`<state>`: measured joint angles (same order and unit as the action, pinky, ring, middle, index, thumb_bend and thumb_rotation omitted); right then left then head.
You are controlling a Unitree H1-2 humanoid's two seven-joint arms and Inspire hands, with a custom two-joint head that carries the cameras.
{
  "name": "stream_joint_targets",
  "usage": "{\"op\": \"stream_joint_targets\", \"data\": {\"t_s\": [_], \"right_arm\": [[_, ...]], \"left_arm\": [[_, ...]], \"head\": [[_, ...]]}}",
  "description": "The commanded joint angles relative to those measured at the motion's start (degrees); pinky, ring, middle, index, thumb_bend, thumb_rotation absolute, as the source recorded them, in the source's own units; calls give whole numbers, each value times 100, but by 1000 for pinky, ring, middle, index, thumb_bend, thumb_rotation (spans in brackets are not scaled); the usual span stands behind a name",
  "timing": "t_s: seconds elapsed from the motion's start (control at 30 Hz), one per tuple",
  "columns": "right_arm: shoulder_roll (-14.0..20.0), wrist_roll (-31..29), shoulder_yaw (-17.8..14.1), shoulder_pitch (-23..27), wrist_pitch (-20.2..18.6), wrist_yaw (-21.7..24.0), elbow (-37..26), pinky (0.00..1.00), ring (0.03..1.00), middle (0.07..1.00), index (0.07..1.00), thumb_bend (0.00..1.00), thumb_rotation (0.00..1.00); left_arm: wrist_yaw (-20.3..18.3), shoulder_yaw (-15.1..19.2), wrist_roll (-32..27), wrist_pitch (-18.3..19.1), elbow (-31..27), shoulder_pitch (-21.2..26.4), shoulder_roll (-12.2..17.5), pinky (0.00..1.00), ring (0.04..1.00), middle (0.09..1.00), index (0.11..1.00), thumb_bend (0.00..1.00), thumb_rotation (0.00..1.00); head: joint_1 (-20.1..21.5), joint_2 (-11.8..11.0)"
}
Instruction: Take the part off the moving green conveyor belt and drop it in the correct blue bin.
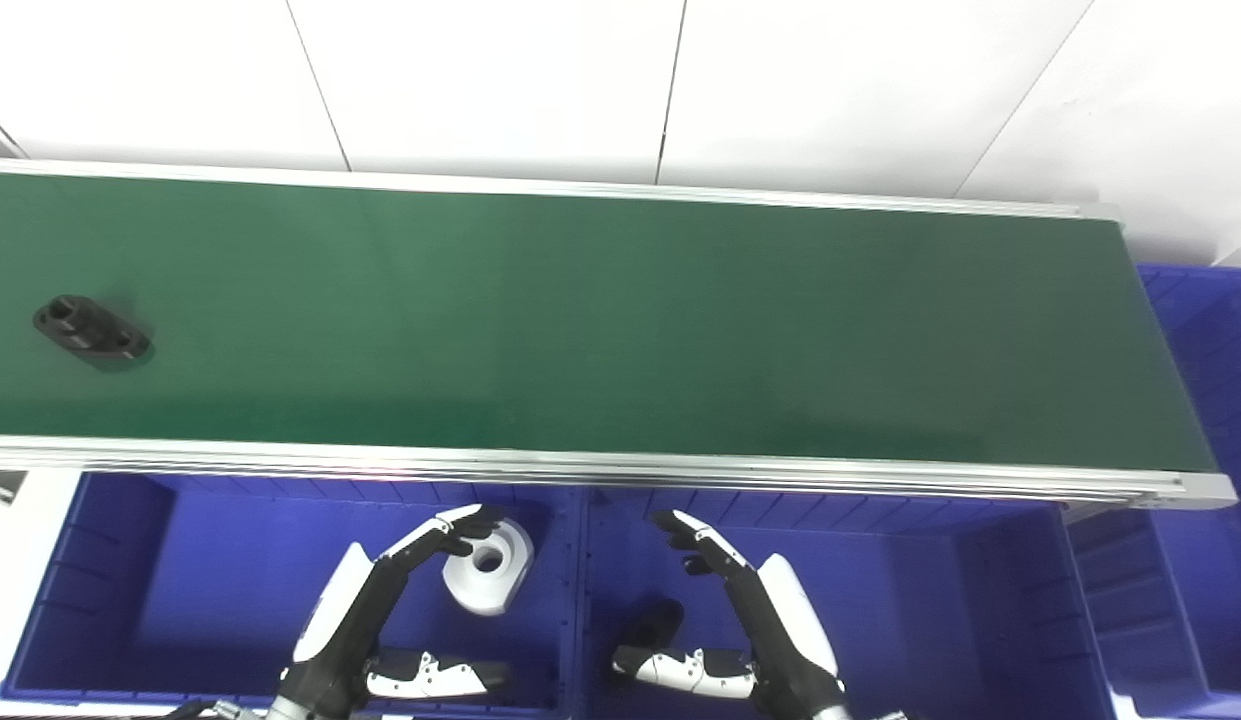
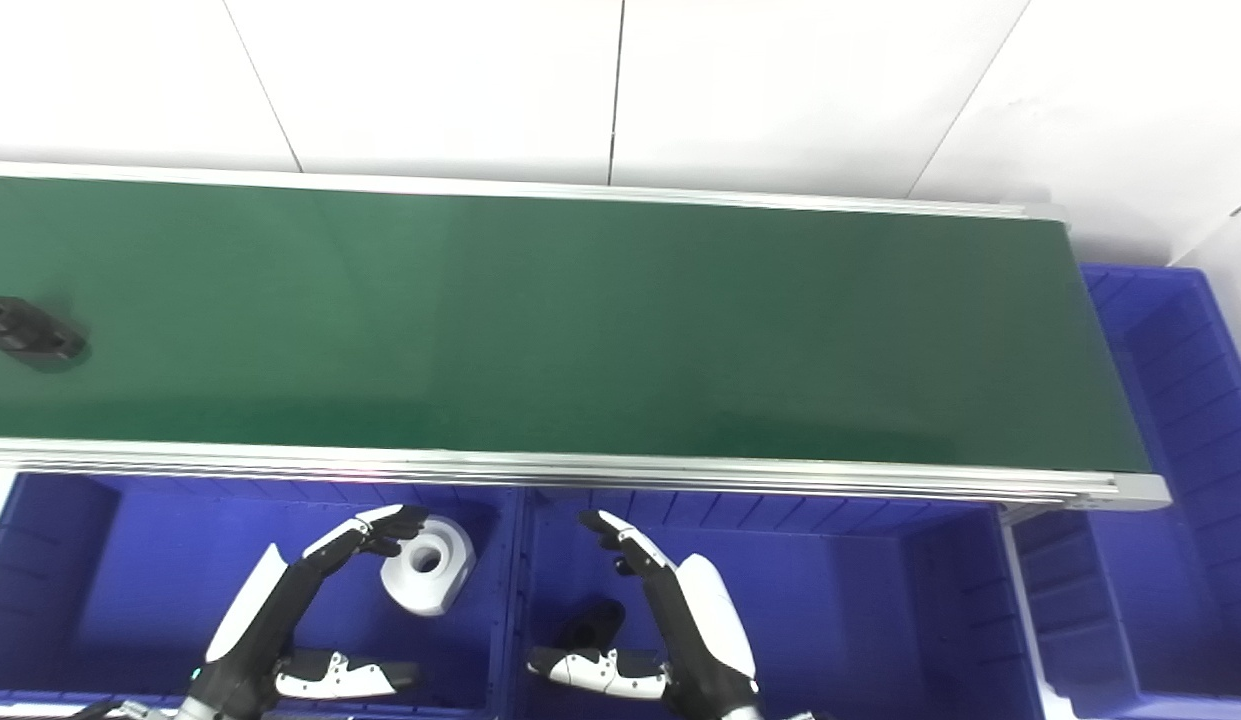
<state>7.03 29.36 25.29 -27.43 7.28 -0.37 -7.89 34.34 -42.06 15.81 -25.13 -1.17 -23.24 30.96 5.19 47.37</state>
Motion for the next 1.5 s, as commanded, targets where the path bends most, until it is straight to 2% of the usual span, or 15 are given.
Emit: {"op": "stream_joint_targets", "data": {"t_s": [0.0, 0.33, 0.47, 0.5, 0.53, 0.57, 0.6, 0.63, 0.67, 0.7, 0.8, 0.97, 1.17, 1.3, 1.47], "right_arm": [[-6, -60, 27, -30, 226, -7, -155, 762, 835, 858, 857, 862, 390], [-15, -35, 19, -33, 181, -14, -151, 760, 834, 858, 853, 870, 403], [-2, -34, 7, -40, 281, -78, -55, 754, 829, 855, 852, 871, 400], [18, -52, -4, -38, 319, -88, -12, 752, 827, 854, 852, 871, 403], [44, -72, -11, -26, 412, -115, 48, 750, 824, 853, 851, 871, 410], [84, -67, -16, -12, 502, -144, 113, 747, 820, 850, 849, 864, 408], [113, -70, -23, -1, 572, -164, 168, 744, 819, 851, 850, 857, 415], [140, -91, -39, 9, 627, -162, 222, 744, 821, 853, 852, 856, 416], [156, -109, -48, 15, 653, -158, 254, 744, 825, 857, 856, 855, 413], [173, -156, -66, 24, 720, -170, 317, 744, 826, 859, 858, 855, 412], [196, -194, -110, 54, 912, -236, 488, 735, 822, 854, 852, 865, 394], [201, -192, -153, 108, 1112, -290, 680, 725, 820, 847, 845, 873, 385], [180, -236, -184, 105, 987, -210, 671, 702, 803, 839, 835, 876, 367], [182, -224, -193, 123, 1055, -237, 750, 700, 801, 837, 833, 872, 354], [157, -201, -207, 164, 1093, -278, 878, 704, 805, 835, 828, 880, 387]], "left_arm": [[94, 41, 67, -178, -122, -75, 58, 697, 765, 793, 799, 786, 502], [127, 2, 117, -178, -87, -46, 70, 726, 777, 797, 799, 766, 487], [197, -57, 177, -178, -20, -21, 47, 717, 773, 796, 798, 770, 493], [222, -80, 197, -178, 12, -14, 25, 713, 771, 795, 797, 769, 496], [235, -106, 202, -178, 36, -6, 11, 710, 768, 792, 793, 774, 495], [248, -137, 215, -178, 67, 3, -14, 705, 766, 789, 791, 779, 492], [260, -166, 210, -178, 92, 13, -32, 699, 762, 786, 788, 784, 488], [286, -203, 210, -178, 133, 31, -58, 687, 756, 781, 781, 789, 476], [309, -230, 211, -178, 163, 45, -75, 682, 751, 777, 776, 795, 469], [310, -245, 240, -178, 204, 62, -94, 679, 748, 774, 773, 797, 466], [241, -238, 245, -179, 277, 63, -140, 658, 735, 763, 758, 809, 471], [306, -311, 247, -179, 361, 118, -169, 629, 714, 747, 740, 811, 460], [346, -353, 239, -178, 397, 156, -184, 614, 702, 735, 727, 800, 418], [456, -442, 223, -179, 487, 221, -196, 614, 700, 730, 722, 806, 423], [580, -566, 214, -179, 607, 310, -186, 609, 698, 729, 717, 800, 418]], "head": [[-3, 29], [-58, -65], [-391, -287], [-687, -425], [-749, -455], [-1049, -610], [-1104, -637], [-1324, -772], [-1324, -772], [-1502, -919], [-1642, -1081], [-1692, -1233], [-1738, -1339], [-1765, -1456], [-1766, -1593]]}}
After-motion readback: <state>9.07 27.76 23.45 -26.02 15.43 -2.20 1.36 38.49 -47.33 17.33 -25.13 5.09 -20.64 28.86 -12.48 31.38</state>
